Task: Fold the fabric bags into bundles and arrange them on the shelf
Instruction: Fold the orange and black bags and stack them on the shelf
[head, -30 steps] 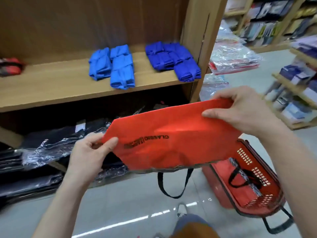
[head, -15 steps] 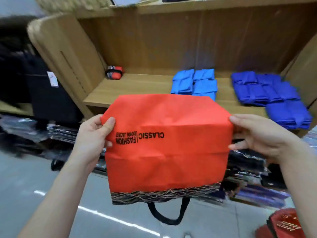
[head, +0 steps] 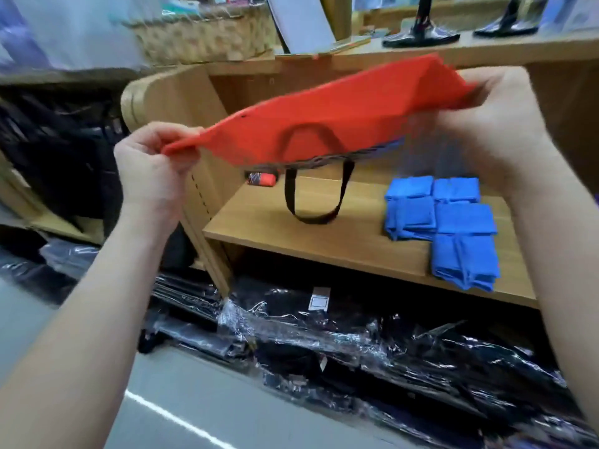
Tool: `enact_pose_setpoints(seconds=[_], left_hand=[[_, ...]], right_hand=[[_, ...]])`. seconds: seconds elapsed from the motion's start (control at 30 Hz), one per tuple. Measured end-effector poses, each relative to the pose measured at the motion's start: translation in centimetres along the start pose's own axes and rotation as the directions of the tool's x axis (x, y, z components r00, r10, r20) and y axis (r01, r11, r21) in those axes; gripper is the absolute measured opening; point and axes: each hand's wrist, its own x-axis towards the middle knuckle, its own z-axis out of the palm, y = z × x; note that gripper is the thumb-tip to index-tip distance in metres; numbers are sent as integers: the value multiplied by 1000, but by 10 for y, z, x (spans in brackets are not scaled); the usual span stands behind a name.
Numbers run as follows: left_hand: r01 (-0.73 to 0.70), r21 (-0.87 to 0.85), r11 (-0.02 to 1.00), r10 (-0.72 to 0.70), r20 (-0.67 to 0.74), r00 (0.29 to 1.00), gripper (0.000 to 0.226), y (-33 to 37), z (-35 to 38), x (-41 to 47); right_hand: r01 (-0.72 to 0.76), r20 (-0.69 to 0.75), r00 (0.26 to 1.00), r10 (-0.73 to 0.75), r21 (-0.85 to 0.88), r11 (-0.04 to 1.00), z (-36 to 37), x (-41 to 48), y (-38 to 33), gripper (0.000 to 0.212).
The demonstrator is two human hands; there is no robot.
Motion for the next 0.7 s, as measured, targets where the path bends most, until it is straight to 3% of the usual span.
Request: enact_pose_setpoints(seconds=[0.1, 0.2, 0.27, 0.37, 0.47, 0.57, 0.7], left_hand=[[-208, 252, 945, 184, 116, 976, 29, -34, -18, 23], [-228, 414, 881, 145, 222, 964, 40, -90, -38, 28], [-287, 521, 804, 114, 339, 934, 45, -138, -50, 28], [-409, 564, 717, 41, 552, 833, 42, -195, -61, 25], [-395, 551, 735, -53, 627, 777, 48, -232, -70, 17], [-279, 572, 771, -183, 618, 764, 53, -251, -80, 13], [-231, 604, 763, -288, 637, 715, 42, -254, -81, 18]], right_hand=[[192, -31, 979, -202, -200, 961, 34, -4, 35, 23], [182, -5, 980, -198, -374, 909, 76, -32, 90, 24], [94, 20, 995, -95, -469, 878, 103, -56, 124, 18], [-79, 43, 991, 125, -563, 823, 131, -86, 165, 22], [-248, 52, 936, 349, -605, 756, 147, -105, 184, 54], [-370, 4, 885, 465, -600, 709, 148, -108, 184, 39], [-374, 79, 844, 530, -620, 689, 140, -112, 184, 22]])
